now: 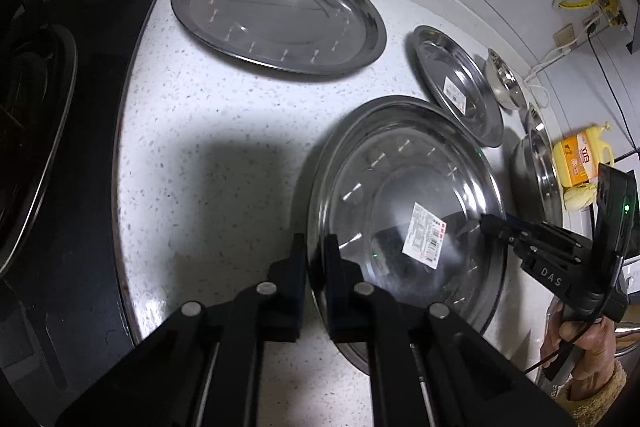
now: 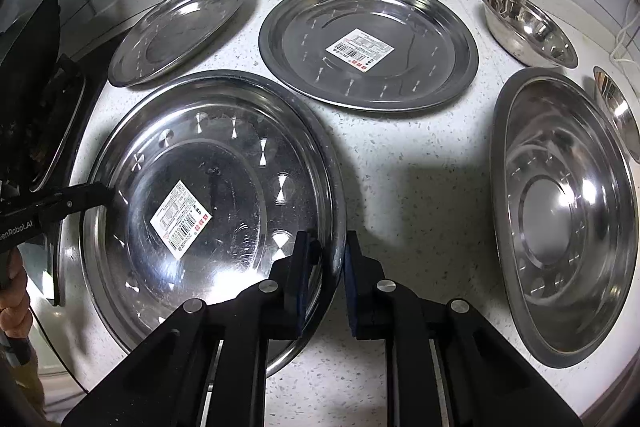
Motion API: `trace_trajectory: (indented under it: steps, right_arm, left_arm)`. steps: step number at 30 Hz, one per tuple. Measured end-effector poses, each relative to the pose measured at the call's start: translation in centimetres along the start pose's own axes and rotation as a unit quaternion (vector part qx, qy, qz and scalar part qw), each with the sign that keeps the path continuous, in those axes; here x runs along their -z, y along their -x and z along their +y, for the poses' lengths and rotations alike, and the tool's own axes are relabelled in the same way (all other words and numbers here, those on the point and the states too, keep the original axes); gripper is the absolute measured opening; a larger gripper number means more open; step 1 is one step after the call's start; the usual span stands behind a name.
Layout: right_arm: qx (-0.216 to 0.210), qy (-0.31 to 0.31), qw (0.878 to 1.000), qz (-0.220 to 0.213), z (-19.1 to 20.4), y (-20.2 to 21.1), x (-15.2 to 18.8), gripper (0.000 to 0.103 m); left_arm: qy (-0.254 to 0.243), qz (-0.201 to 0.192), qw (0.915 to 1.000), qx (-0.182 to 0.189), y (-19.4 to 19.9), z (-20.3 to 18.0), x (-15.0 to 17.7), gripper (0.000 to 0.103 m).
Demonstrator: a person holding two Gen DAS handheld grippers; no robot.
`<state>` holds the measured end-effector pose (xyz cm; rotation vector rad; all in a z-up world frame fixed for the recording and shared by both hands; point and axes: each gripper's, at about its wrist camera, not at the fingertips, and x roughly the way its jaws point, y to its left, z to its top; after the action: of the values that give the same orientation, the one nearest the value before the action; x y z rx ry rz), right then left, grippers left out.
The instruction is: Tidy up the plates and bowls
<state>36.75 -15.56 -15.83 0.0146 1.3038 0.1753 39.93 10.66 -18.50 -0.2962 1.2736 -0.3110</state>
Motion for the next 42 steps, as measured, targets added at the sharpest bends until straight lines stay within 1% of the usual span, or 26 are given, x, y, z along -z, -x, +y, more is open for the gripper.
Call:
trace_trajectory:
  steps: [6,13,18,21,27,30,38,42]
  right_arm:
    - [-0.003,-0.002,1.0,-0.003,-0.3,0.5,0.6,0.014]
    - [-0.011,0.004,1.0,-0.017,0.2,2.9,1.5,0.014]
    - [-0.025,0.012,0.999,-0.017,0.6,4.4,3.2,0.013]
    - [-0.033,0.016,0.999,-0.011,0.6,4.9,4.3,0.013]
    - [-0.051,0.03,0.998,0.004,0.8,5.3,6.6,0.013]
    - [-0.057,0.034,0.998,0.01,0.8,5.1,7.6,0.013]
    - [-0.062,0.047,0.997,0.023,1.0,3.5,8.7,0.013]
    - [-0.065,0.048,0.996,0.025,0.9,3.2,8.6,0.013]
  left_arm:
    - [0.0,-0.009,1.0,0.004,1.2,-0.5,0.4,0.007]
    - [0.004,-0.023,0.9997,0.006,3.9,-0.9,1.6,0.007]
    - [0.008,-0.023,0.9997,0.002,5.6,-1.3,3.7,0.007]
    - [0.012,-0.011,0.9999,0.004,6.2,-1.2,5.4,0.007]
    - [0.025,0.015,0.9996,-0.001,6.2,-1.0,8.7,0.007]
    - [0.03,0.027,0.9991,-0.01,5.7,-0.8,9.9,0.007]
    - [0.043,0.04,0.998,-0.025,4.3,-0.1,10.8,0.007]
    - [0.033,0.032,0.9983,-0.036,4.5,-0.2,10.8,0.009]
